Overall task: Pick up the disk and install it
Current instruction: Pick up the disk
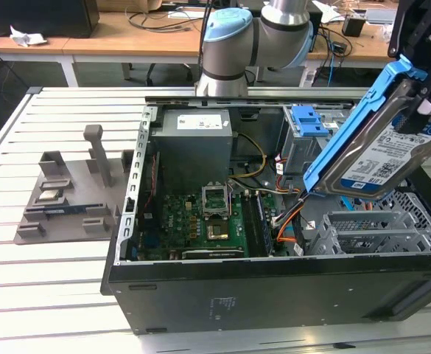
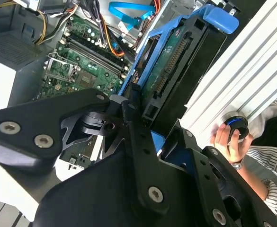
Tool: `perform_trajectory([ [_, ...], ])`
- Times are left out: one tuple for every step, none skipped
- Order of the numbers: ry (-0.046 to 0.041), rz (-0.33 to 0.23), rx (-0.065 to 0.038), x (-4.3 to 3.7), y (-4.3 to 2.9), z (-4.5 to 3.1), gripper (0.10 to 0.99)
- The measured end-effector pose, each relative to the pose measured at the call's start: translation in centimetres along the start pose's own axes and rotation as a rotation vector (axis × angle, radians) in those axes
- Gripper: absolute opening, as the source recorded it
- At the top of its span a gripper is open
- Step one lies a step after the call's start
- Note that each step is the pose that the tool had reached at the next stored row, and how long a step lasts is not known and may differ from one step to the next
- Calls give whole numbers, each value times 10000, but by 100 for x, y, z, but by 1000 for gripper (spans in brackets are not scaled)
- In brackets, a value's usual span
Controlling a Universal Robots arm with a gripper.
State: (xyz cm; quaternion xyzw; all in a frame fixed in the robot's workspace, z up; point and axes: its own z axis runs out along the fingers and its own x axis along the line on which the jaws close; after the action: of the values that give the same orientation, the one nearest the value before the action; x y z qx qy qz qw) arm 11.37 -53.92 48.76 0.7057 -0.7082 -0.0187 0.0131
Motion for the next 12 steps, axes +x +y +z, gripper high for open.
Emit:
perform_trajectory([
  [-1,2,0,0,-11,3,365],
  [0,4,-1,0,-32,8,365],
  [-1,9,-1,0,-53,15,365],
  [-1,10,-1,0,-64,18,365],
  [-1,12,-1,0,-77,22,365],
  [-1,14,-1,0,-87,25,365],
  [-2,17,-1,0,-100,30,365],
  [-3,23,-1,0,-120,40,365],
  [-2,27,-1,0,-135,49,365],
  [-3,30,-1,0,-147,57,365],
  [-4,33,-1,0,-161,64,365],
  [-2,36,-2,0,-173,69,365],
])
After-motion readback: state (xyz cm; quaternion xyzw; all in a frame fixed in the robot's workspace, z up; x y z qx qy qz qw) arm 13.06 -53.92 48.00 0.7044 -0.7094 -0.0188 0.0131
